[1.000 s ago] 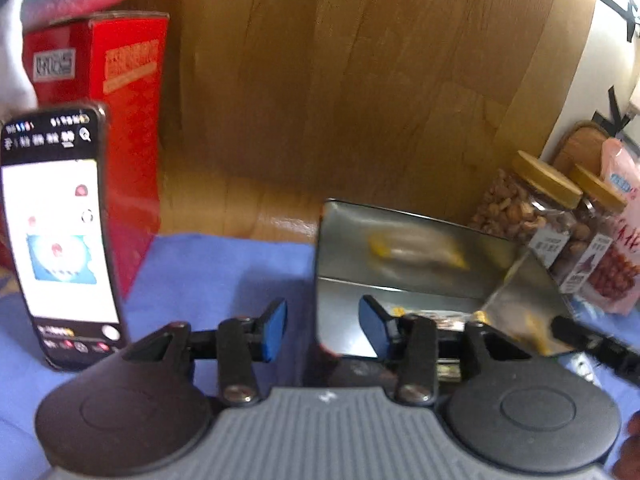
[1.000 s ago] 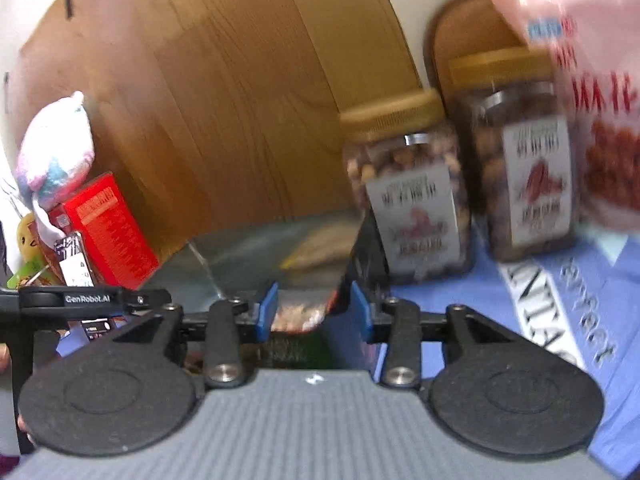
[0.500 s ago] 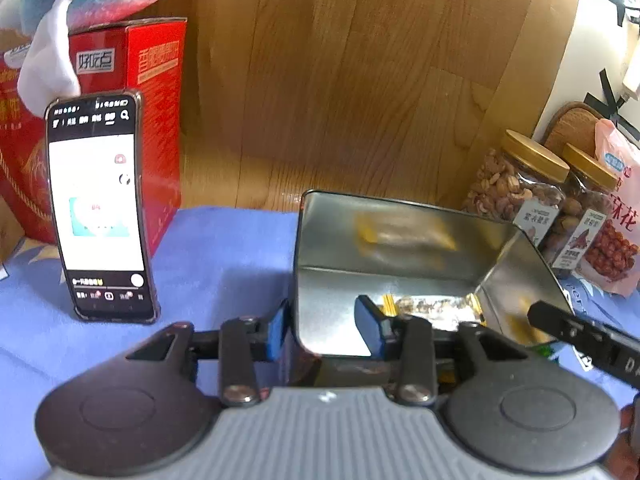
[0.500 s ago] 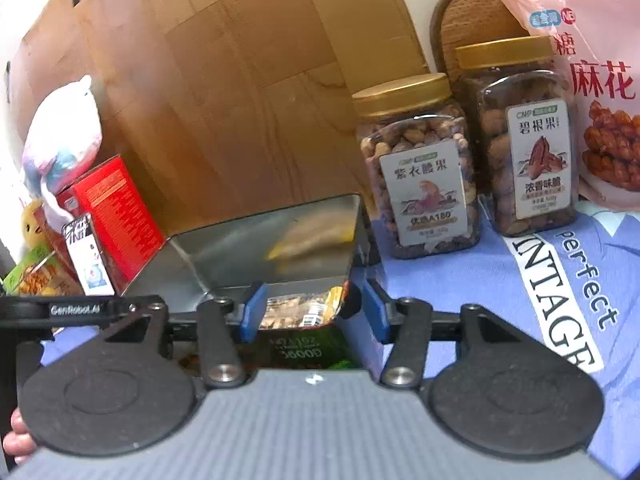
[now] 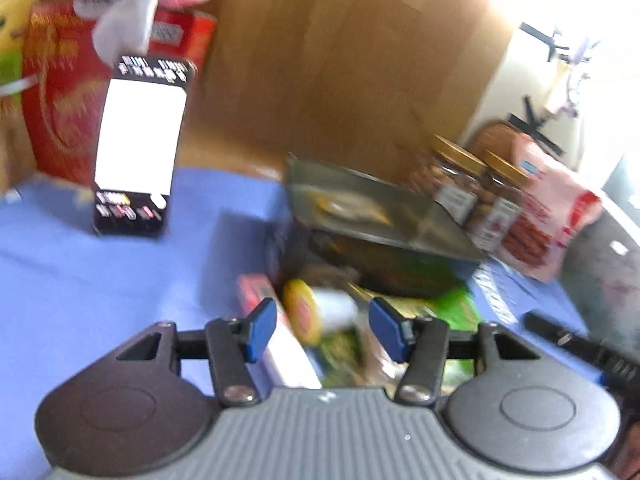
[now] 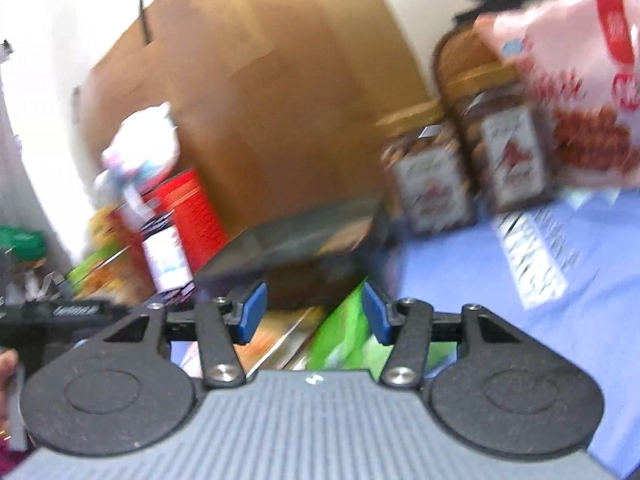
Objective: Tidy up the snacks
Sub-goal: 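Grasp the gold mooncake packet with the left gripper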
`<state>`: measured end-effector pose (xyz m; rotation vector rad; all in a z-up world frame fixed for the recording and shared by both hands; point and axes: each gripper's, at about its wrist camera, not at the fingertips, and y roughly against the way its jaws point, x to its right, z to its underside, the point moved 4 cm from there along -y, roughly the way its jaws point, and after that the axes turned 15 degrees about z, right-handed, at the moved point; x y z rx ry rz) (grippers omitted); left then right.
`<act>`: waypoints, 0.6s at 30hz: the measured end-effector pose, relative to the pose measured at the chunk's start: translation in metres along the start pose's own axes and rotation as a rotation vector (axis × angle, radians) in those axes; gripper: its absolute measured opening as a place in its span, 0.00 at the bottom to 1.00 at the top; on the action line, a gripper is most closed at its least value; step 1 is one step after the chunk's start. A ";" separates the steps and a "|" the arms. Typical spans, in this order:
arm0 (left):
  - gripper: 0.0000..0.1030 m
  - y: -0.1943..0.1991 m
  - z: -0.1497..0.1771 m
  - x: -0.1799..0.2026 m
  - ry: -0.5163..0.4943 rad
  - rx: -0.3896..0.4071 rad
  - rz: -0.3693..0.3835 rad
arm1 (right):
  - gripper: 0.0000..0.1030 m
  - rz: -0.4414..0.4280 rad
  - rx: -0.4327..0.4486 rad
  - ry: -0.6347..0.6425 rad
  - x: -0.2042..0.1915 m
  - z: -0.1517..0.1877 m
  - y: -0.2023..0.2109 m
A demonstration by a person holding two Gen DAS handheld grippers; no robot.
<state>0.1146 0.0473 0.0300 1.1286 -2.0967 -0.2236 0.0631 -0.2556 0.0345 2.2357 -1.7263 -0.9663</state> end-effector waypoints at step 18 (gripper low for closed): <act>0.20 0.020 0.090 0.063 -0.107 -0.131 0.136 | 0.18 -0.152 -0.214 0.090 -0.033 0.071 0.043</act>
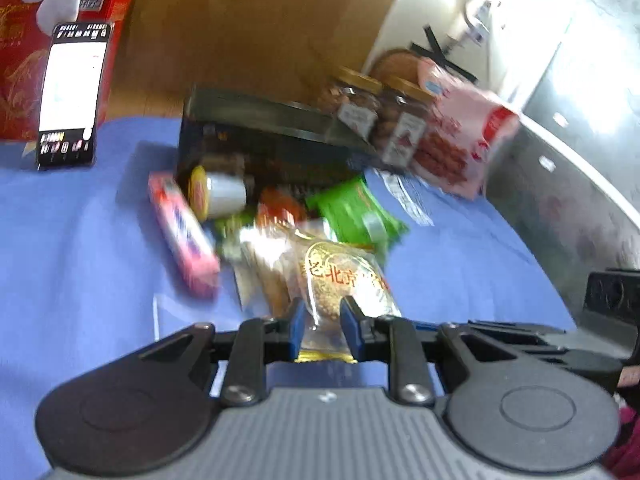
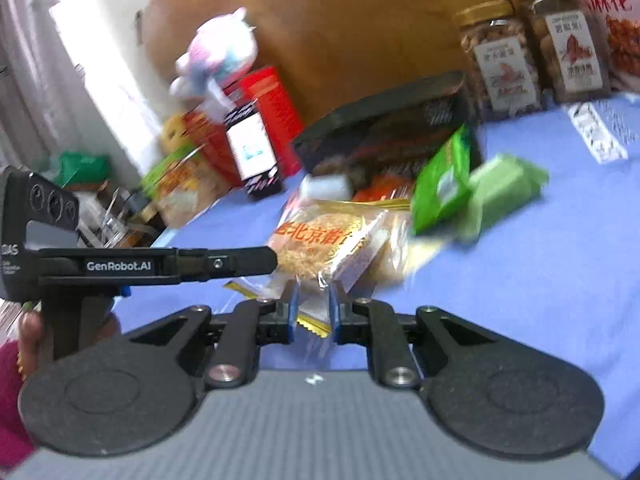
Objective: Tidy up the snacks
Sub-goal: 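Grasp the gold mooncake packet with the left gripper, then carry the mooncake packet over the tin and open the left gripper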
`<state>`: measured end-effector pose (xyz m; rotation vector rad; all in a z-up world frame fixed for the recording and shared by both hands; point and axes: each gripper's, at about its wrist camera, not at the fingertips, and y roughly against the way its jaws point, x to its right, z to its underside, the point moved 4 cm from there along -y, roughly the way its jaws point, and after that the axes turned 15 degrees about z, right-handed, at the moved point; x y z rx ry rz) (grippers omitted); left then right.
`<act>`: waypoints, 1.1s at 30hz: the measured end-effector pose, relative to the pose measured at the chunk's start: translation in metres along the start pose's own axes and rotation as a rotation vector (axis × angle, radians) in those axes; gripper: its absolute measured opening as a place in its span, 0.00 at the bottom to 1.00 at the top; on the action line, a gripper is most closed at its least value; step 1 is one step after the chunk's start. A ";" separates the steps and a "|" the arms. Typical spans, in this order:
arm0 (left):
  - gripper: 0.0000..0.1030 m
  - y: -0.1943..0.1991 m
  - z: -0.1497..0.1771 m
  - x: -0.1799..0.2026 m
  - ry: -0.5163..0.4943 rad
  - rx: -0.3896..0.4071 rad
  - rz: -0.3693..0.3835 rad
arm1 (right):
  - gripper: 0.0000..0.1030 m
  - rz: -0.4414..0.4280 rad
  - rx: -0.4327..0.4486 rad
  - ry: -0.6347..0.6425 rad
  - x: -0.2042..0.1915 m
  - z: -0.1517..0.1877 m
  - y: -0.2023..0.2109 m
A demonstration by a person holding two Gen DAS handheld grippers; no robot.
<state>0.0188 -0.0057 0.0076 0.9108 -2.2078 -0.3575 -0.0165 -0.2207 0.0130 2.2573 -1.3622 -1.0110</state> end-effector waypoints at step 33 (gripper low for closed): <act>0.38 0.011 0.020 -0.010 0.071 -0.029 0.102 | 0.37 0.146 0.122 0.335 -0.034 0.031 -0.004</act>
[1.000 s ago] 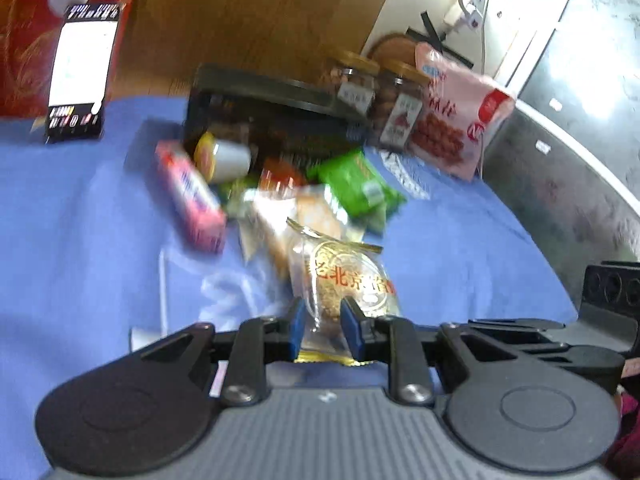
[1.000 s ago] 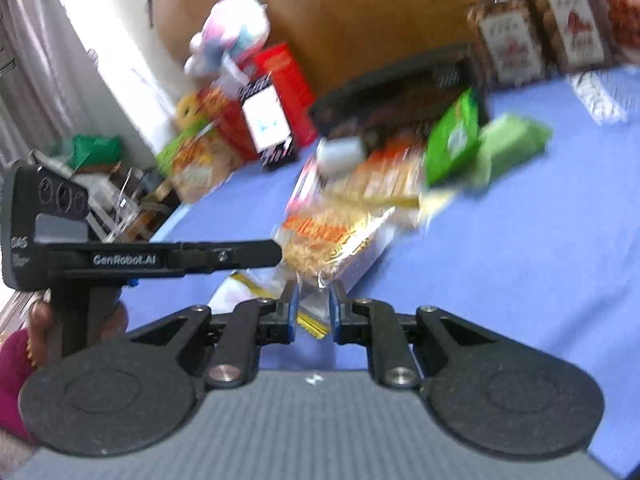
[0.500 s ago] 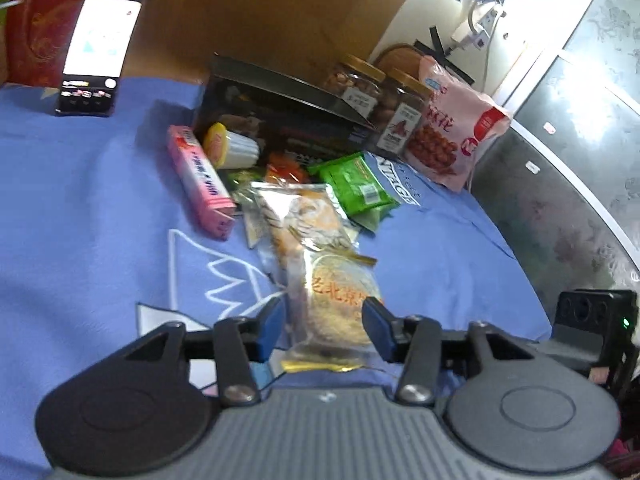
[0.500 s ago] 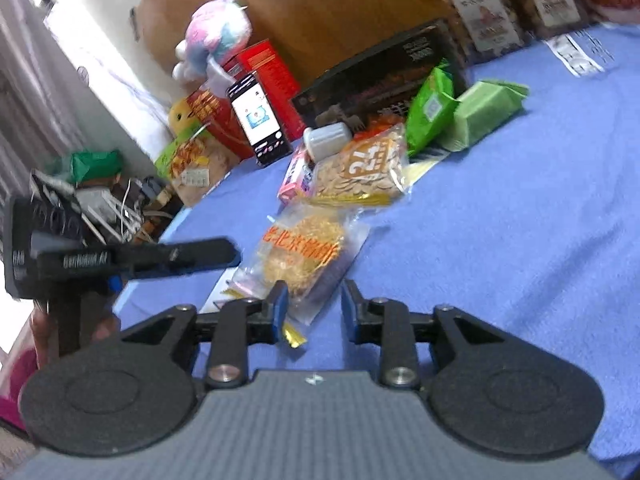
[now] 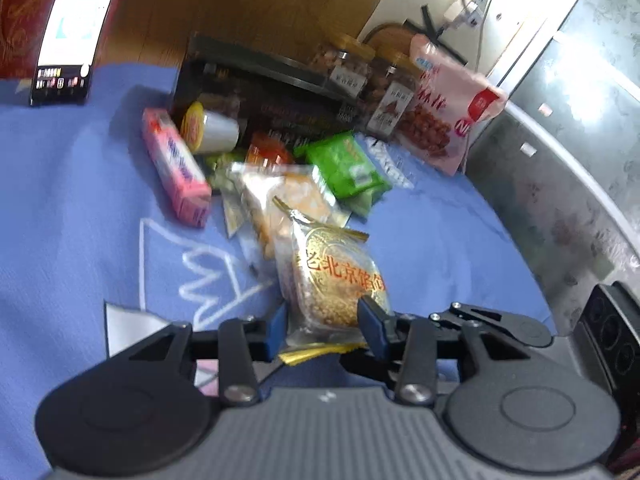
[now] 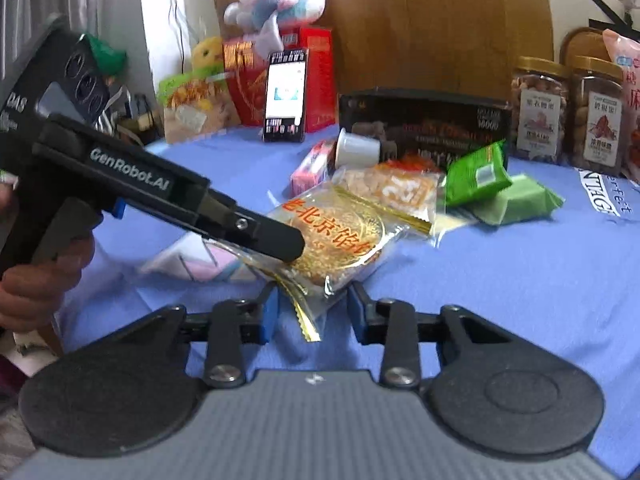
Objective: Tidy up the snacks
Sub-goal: 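Carry the mooncake packet over the tin and open the left gripper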
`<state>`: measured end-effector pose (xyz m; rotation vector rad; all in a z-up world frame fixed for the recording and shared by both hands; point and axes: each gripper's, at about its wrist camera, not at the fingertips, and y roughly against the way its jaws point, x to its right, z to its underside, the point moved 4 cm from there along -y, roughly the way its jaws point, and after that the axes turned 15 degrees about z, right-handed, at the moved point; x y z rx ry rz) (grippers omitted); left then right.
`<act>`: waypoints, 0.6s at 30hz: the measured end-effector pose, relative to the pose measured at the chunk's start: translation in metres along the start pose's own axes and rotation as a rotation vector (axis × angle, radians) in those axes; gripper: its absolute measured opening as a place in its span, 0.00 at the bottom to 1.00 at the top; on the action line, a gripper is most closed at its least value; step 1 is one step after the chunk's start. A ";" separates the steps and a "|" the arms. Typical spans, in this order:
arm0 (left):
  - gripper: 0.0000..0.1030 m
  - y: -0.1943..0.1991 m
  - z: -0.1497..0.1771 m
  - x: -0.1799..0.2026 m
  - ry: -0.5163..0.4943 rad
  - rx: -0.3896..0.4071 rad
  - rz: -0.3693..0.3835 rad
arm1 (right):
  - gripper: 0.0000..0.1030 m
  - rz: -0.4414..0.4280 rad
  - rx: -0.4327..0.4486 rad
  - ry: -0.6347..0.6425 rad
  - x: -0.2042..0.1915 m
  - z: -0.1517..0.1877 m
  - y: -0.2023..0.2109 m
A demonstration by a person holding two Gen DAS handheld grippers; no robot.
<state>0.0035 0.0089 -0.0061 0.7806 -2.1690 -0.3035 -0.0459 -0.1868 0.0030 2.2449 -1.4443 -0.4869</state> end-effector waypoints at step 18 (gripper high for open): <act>0.38 -0.034 -0.178 -0.032 -0.093 0.209 -0.074 | 0.37 0.060 0.124 -0.095 0.047 -0.144 -0.116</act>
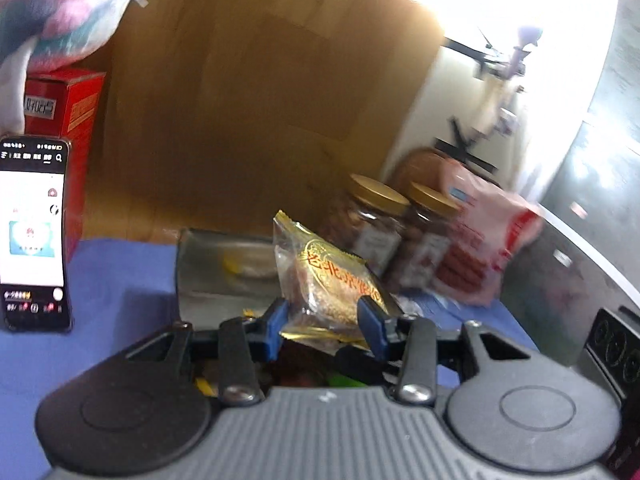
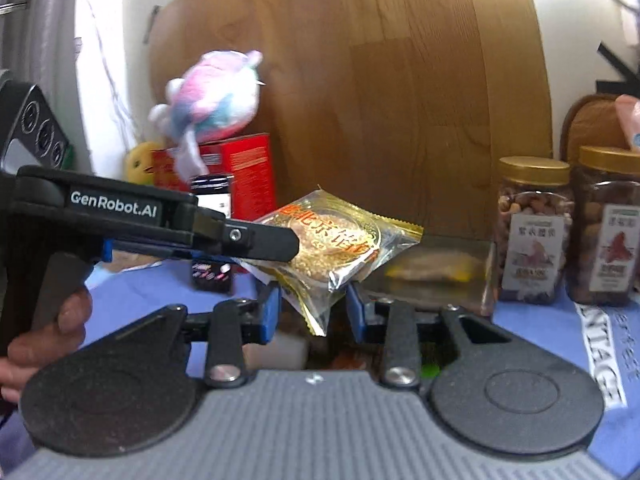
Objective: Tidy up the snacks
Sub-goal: 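Carry the mooncake packet over the tin and open the left gripper, then grasp the white cup with the right gripper and lift it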
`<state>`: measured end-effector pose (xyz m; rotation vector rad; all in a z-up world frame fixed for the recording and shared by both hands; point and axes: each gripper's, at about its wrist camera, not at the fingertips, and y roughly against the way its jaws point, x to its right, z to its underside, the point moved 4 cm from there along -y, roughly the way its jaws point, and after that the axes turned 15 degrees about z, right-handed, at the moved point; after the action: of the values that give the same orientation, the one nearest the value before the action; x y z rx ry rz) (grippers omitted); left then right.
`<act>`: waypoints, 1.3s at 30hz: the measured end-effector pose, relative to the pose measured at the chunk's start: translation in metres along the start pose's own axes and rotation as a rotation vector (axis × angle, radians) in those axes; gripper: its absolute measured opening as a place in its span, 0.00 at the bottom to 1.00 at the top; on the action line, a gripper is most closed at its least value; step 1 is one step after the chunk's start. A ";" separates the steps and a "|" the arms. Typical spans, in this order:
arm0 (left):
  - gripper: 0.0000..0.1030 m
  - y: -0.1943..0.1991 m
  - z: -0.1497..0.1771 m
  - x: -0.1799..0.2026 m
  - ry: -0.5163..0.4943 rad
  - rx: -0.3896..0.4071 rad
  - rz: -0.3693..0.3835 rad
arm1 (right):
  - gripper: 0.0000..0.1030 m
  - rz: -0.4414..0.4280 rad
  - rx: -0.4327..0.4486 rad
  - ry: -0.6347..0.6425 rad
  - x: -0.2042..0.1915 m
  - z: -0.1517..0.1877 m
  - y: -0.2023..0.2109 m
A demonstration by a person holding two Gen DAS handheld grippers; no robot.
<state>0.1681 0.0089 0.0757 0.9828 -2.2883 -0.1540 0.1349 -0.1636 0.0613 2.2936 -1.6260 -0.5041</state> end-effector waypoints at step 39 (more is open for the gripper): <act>0.40 0.118 0.103 -0.042 0.237 0.091 0.003 | 0.50 -0.125 -0.163 -0.108 -0.014 0.062 0.048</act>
<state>0.0564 0.1076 0.0129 0.9879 -2.0941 0.0660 0.0626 -0.1677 0.0276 2.2906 -1.4343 -0.7720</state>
